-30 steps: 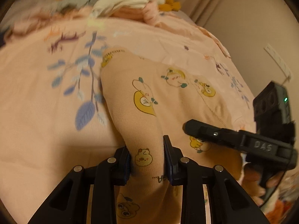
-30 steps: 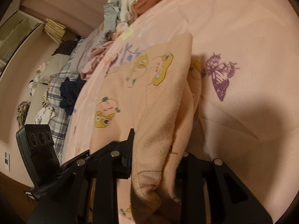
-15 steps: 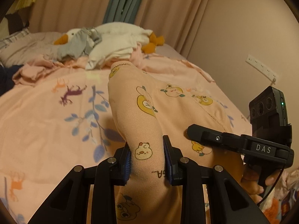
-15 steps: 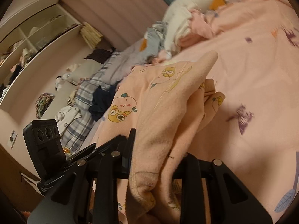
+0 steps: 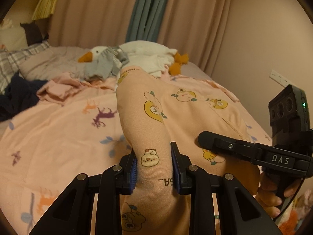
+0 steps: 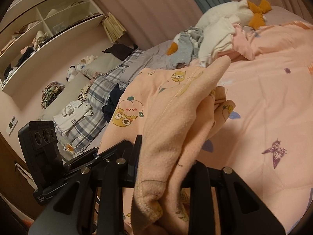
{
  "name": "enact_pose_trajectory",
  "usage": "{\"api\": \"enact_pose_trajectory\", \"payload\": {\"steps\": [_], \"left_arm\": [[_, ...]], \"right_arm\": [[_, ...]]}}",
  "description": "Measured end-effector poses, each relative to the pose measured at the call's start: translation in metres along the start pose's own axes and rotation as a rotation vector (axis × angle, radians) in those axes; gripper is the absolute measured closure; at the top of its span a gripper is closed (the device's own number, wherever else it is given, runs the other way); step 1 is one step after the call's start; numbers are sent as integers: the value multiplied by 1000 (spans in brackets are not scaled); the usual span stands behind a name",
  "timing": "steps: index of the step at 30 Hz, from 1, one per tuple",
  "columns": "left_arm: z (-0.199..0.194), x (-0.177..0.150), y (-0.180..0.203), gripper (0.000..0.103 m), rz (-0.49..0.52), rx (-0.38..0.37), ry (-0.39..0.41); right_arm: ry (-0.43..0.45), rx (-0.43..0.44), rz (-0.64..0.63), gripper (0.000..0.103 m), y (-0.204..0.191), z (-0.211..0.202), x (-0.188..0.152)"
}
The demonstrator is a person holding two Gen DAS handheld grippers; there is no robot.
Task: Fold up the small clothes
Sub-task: 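Lift the strip end with both grippers and roll it over the strip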
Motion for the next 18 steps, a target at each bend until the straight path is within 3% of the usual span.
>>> {"api": "enact_pose_trajectory", "payload": {"steps": [10,18], "left_arm": [[-18,7,-29,74,-74,5,39],[-8,8,-55,74,-139,-35,35]], "right_arm": [[-20,13,-46,76,-28,19,9],[-40,-14,-73,76,-38,42,14]]}}
Point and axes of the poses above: each gripper's, at about its wrist camera, not at the fingertips, and z roughly the way its jaws point, y to its right, x to its top, the point moved 4 cm from there along z, roughly the way its jaws point, and after that the axes turned 7 degrees about z, right-handed, at the moved point
